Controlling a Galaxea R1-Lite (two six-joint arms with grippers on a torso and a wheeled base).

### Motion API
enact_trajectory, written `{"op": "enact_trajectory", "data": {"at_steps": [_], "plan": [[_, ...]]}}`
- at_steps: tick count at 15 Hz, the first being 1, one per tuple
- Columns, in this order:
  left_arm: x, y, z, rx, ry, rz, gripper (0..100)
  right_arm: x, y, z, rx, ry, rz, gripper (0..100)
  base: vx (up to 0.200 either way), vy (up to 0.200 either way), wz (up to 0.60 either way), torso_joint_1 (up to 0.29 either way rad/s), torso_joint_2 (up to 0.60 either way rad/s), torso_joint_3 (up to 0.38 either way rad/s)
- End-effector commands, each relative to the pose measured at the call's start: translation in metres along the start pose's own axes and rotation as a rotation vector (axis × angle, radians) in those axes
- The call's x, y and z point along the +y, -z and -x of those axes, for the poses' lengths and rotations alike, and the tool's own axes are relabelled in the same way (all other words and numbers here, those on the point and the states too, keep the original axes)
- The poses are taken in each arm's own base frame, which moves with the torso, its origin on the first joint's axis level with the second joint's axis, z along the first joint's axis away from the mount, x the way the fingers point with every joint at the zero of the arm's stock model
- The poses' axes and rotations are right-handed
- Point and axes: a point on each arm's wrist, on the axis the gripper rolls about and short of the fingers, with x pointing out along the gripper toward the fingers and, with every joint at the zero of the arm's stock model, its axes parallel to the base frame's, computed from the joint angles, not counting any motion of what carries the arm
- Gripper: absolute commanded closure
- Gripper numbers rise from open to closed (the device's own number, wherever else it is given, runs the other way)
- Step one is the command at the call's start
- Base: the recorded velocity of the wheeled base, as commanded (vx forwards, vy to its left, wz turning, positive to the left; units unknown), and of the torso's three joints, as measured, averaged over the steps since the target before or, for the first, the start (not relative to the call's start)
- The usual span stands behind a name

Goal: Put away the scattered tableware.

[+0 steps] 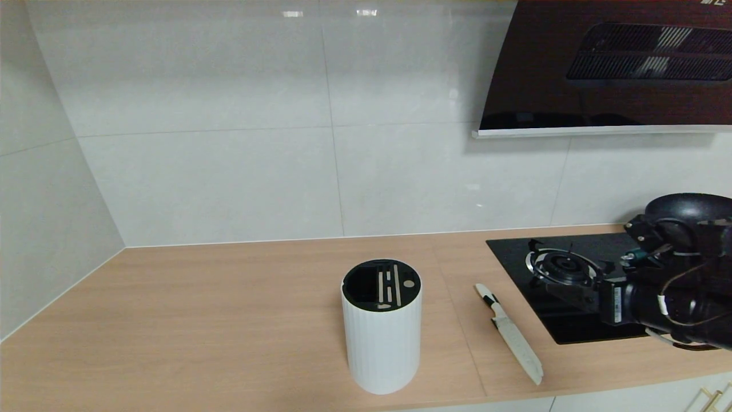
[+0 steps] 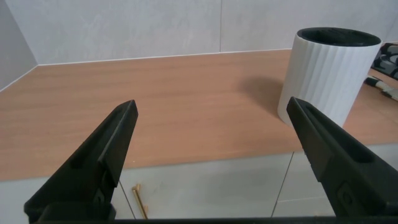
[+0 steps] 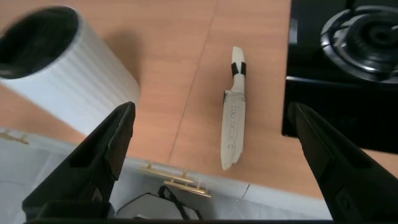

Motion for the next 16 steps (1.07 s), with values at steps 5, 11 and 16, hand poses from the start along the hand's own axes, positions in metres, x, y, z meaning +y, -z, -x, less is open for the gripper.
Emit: {"op": "enact_trajectory", "data": {"at_steps": [5,11,16], "plan": [[0.000,0.000,0.000,0.001,0.001,0.000,0,-0.008,0.052,-0.110,0.124,0.092,0.018,0,0.000,0.000,0.00,0.000,0.00,0.000],[0.000,0.000,0.000,0.001,-0.001,0.000,0,-0.015,0.086,-0.149,0.187,0.100,0.015,0,0.000,0.000,0.00,0.000,0.00,0.000],[0.000,0.000,0.000,0.001,-0.001,0.000,0,-0.018,0.100,-0.163,0.214,0.102,0.013,0,0.000,0.000,0.00,0.000,0.00,0.000]]}}
